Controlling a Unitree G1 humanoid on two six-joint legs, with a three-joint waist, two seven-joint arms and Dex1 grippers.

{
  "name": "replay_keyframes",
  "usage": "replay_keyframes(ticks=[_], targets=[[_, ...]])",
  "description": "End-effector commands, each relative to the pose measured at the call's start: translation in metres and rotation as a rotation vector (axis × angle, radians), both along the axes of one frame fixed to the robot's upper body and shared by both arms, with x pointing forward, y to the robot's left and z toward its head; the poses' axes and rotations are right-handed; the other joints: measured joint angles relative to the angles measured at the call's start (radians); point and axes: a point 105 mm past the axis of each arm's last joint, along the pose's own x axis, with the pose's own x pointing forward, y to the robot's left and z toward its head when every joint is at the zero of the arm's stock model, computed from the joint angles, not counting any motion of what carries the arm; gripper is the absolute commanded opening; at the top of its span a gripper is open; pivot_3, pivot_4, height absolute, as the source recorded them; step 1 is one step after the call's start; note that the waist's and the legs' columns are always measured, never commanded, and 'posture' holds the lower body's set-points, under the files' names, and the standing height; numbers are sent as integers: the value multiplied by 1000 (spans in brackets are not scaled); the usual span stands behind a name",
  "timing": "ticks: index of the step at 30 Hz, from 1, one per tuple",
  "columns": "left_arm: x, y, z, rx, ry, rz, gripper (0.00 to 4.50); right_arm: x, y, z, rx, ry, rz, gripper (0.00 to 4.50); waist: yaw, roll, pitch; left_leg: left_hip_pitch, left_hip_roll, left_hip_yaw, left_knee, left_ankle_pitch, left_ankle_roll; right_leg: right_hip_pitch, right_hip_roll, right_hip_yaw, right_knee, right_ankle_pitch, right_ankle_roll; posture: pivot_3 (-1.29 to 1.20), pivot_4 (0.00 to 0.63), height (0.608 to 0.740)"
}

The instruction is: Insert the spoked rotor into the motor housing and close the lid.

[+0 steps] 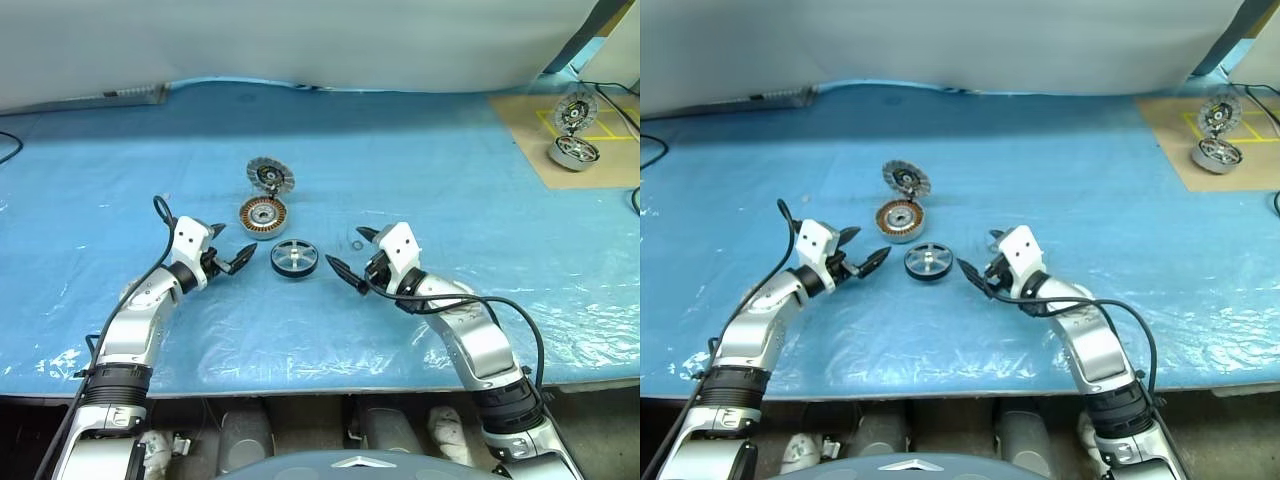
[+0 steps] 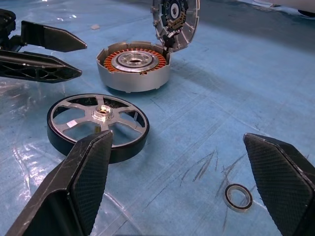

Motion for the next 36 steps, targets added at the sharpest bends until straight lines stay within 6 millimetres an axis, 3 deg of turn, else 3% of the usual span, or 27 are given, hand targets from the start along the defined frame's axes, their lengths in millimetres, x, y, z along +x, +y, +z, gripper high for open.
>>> replay_keyframes(ticks=[1,28,36], targets=[[0,0,9,10,-32,-7,4500,-2,4,8,9,-39,15,4472,0,0,0,0,0,0,0,0,0,0,0,0,0,0,0,0,150,740],[1,0,12,3,-38,-9,4500,-1,4,10,13,-52,7,4472,0,0,0,0,0,0,1,0,0,0,0,0,0,0,0,0,150,740],[6,-2,22,13,-35,-20,4500,-1,4,9,12,-52,4,4472,0,0,0,0,0,0,2,0,0,0,0,0,1,0,0,0,150,740]])
